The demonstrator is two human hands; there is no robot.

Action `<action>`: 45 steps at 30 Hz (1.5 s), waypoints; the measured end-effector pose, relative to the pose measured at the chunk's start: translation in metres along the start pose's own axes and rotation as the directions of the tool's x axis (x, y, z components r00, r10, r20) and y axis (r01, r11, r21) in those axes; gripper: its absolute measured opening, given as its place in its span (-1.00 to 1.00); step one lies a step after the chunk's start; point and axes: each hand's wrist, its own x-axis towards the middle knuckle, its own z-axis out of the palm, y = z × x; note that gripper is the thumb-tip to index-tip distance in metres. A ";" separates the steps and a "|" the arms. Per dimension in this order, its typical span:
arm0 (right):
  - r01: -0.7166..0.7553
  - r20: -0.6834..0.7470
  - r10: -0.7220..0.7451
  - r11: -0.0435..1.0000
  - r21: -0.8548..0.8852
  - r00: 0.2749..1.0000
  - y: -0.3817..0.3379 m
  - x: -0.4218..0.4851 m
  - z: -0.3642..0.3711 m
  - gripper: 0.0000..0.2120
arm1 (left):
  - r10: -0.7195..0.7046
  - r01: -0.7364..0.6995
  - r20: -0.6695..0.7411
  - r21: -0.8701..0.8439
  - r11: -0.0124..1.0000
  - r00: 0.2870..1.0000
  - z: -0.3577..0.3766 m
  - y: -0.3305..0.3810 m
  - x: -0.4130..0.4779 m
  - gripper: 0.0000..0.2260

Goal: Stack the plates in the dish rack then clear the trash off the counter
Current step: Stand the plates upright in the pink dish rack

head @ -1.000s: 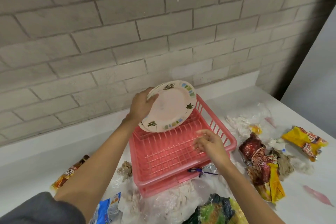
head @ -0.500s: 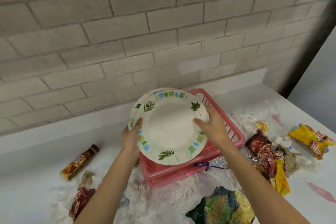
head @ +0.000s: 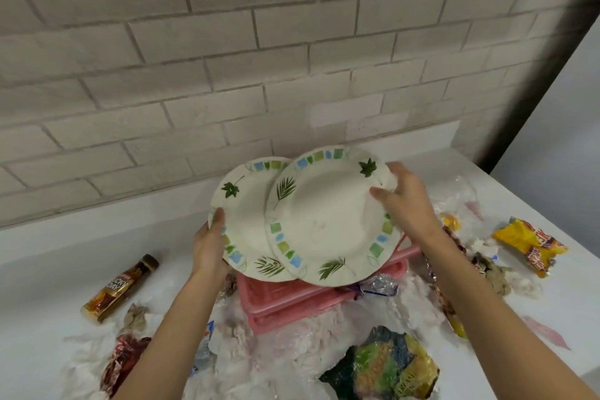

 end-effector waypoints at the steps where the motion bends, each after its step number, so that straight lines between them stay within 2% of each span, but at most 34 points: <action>1: 0.033 -0.037 -0.034 0.999 -0.031 0.999 -0.007 0.004 -0.012 -0.57 | 0.023 -0.023 -0.003 -0.004 1.000 1.000 0.000 0.004 0.000 -0.84; 4: 0.132 -0.149 -0.158 0.976 -0.173 0.976 -0.026 0.017 -0.048 -0.57 | 0.095 -0.096 -0.016 -0.014 0.995 0.995 -0.001 0.014 0.003 -0.92; 7: 0.140 -0.233 -0.237 0.920 -0.366 0.943 -0.031 0.031 -0.071 -0.58 | 0.119 -0.121 -0.031 -0.039 0.992 0.992 -0.004 0.021 0.002 -0.90; 10: 0.120 -0.210 -0.247 0.868 -0.482 0.946 -0.029 0.040 -0.071 -0.60 | 0.113 -0.116 -0.048 -0.055 0.992 0.992 -0.009 0.020 0.003 -0.88; 13: 0.125 -0.161 -0.241 0.844 -0.522 0.957 -0.019 0.047 -0.056 -0.62 | 0.093 -0.095 -0.030 -0.050 0.994 0.995 -0.013 0.014 0.005 -0.94; 19: 0.137 -0.083 -0.220 0.818 -0.559 0.972 0.001 0.046 -0.018 -0.64 | 0.060 -0.060 -0.025 -0.017 0.998 0.998 -0.012 -0.007 -0.001 -0.76; 22: 0.147 -0.051 -0.216 0.801 -0.580 0.975 0.009 0.043 -0.003 -0.66 | 0.062 -0.062 -0.029 0.003 0.998 0.998 -0.006 -0.021 -0.016 -0.80; 25: 0.157 -0.040 -0.226 0.782 -0.603 0.973 0.012 0.039 0.006 -0.61 | 0.143 -0.139 -0.038 0.085 0.987 0.989 -0.005 -0.031 -0.020 -0.86; 29: 0.169 -0.047 -0.242 0.792 -0.587 0.969 0.011 0.030 0.012 -0.57 | 0.267 -0.253 -0.038 0.218 0.943 0.963 -0.004 -0.038 -0.020 -0.80; 34: 0.188 -0.041 -0.255 0.804 -0.564 0.966 0.018 0.014 0.011 -0.53 | 0.330 -0.317 -0.027 0.216 0.923 0.943 -0.003 -0.041 -0.021 -0.81; 38: 0.191 -0.019 -0.241 0.815 -0.547 0.970 0.024 0.011 0.005 -0.50 | 0.323 -0.310 -0.019 0.234 0.921 0.946 -0.004 -0.041 -0.019 -0.79; 45: 0.070 -0.066 -0.104 0.919 -0.387 0.992 0.026 0.004 -0.014 -0.42 | 0.268 -0.266 0.001 0.146 0.953 0.963 -0.006 -0.039 -0.019 -0.80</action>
